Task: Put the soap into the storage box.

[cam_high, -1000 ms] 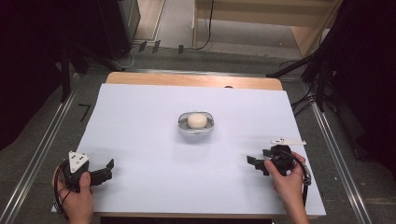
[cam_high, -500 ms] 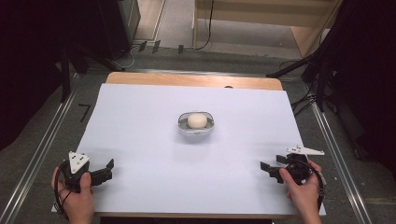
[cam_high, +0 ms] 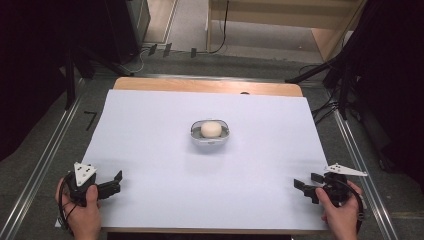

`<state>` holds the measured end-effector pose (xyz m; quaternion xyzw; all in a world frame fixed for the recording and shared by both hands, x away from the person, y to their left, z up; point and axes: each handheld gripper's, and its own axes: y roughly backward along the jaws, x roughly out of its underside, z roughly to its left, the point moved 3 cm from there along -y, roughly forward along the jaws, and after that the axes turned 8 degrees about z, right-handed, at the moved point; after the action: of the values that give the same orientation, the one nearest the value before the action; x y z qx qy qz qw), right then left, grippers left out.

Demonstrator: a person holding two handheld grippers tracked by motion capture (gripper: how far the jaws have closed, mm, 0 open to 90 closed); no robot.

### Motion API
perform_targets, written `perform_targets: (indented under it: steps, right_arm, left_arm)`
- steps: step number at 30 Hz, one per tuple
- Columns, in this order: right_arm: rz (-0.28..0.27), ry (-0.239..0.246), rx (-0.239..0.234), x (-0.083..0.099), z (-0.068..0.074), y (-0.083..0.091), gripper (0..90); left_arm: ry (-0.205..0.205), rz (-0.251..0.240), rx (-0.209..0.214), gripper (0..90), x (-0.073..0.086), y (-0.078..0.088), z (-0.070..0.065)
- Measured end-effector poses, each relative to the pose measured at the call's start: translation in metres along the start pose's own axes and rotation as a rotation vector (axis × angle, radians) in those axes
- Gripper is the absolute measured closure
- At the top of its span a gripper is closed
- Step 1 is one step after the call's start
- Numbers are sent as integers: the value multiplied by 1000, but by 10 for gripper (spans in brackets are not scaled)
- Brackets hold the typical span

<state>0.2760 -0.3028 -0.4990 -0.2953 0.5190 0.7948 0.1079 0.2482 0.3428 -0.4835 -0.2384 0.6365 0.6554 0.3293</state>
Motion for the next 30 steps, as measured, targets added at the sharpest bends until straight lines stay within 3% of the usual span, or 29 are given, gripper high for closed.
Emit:
perform_targets:
  steps: [7, 11, 15, 24, 30]
  right_arm:
    - [-18, -24, 14, 13, -15, 10, 175]
    - [-74, -29, -30, 20, -23, 19, 139]
    - [-81, -37, -5, 27, -31, 25, 138]
    - [-108, -61, 15, 31, -40, 31, 136]
    - [-129, -51, -4, 32, -43, 25, 131]
  left_arm:
    - [-3, 2, 0, 1, 0, 0, 0]
    - [-2, 2, 2, 1, 0, 0, 0]
    - [-4, 2, 1, 1, 0, 0, 0]
    - [-2, 3, 6, 1, 0, 0, 0]
    - [-4, 7, 3, 1, 0, 0, 0]
